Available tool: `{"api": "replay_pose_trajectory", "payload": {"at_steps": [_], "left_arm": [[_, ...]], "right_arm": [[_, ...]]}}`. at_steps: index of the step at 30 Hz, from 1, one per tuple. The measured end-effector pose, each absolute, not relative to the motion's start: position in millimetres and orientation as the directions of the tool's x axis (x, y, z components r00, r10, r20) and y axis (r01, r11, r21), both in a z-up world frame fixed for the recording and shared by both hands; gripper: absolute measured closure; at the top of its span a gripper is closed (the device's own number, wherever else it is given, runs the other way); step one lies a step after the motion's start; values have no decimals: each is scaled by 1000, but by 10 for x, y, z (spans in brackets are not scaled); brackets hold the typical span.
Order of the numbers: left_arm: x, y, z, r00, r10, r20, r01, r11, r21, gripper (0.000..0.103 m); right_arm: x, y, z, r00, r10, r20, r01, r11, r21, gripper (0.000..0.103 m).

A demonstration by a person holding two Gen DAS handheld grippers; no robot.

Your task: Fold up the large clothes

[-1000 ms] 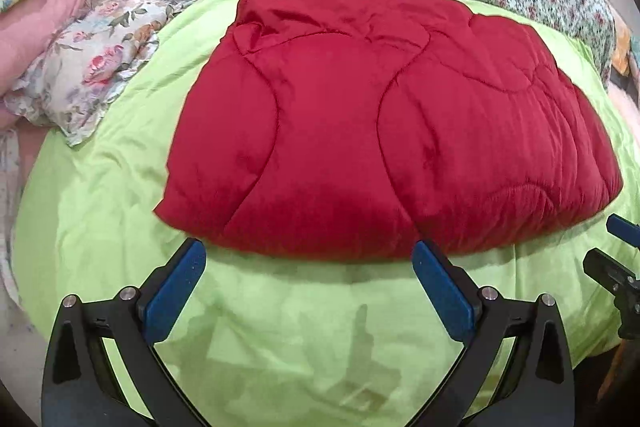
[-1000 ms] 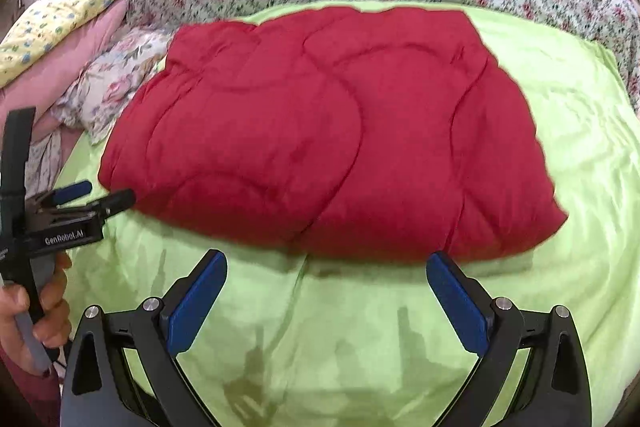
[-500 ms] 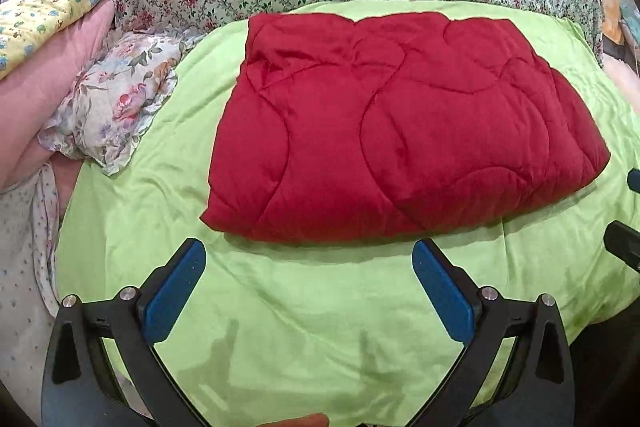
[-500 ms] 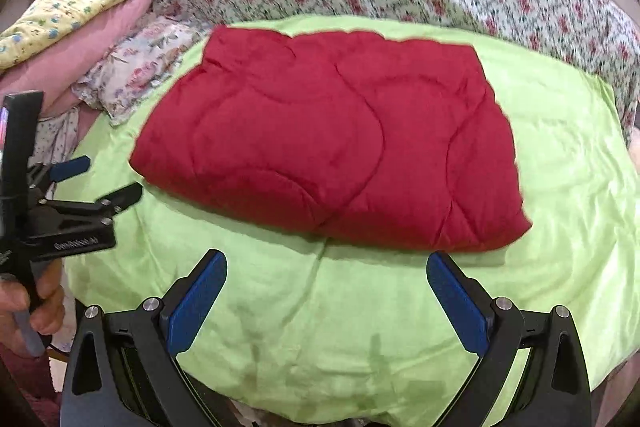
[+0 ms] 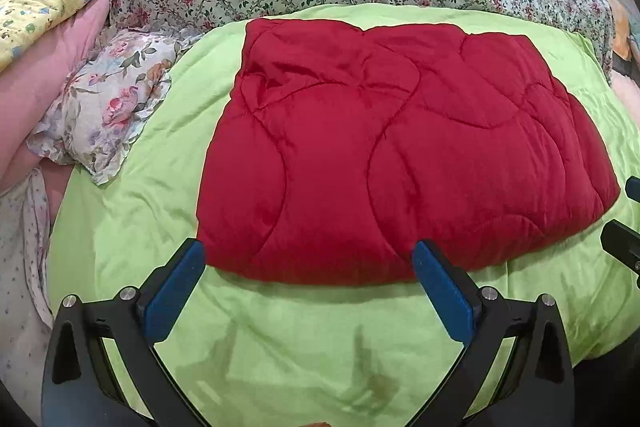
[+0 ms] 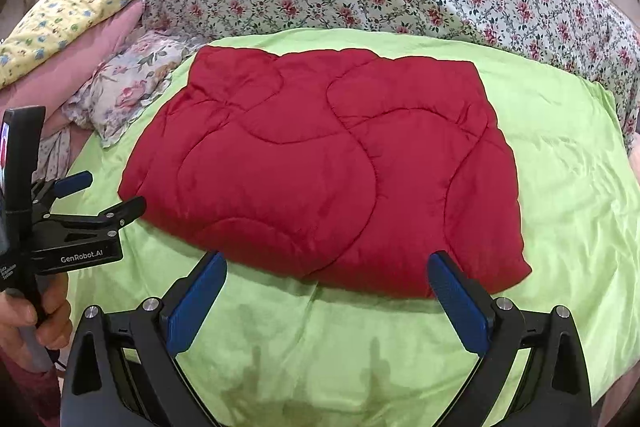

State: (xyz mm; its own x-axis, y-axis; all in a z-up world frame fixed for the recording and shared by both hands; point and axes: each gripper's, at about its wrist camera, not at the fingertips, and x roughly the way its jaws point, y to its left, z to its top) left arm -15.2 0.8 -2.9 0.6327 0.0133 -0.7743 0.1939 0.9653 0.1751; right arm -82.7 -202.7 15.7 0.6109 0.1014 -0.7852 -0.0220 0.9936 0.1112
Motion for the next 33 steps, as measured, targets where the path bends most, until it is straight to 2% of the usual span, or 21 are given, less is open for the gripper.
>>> {"api": "replay_pose_trajectory", "payload": {"at_steps": [33], "left_arm": [[182, -123, 7, 624, -6, -781, 201, 968, 153, 0]], "right_arm": [[-393, -2209, 143, 604, 115, -789, -10, 991, 137, 2]]}}
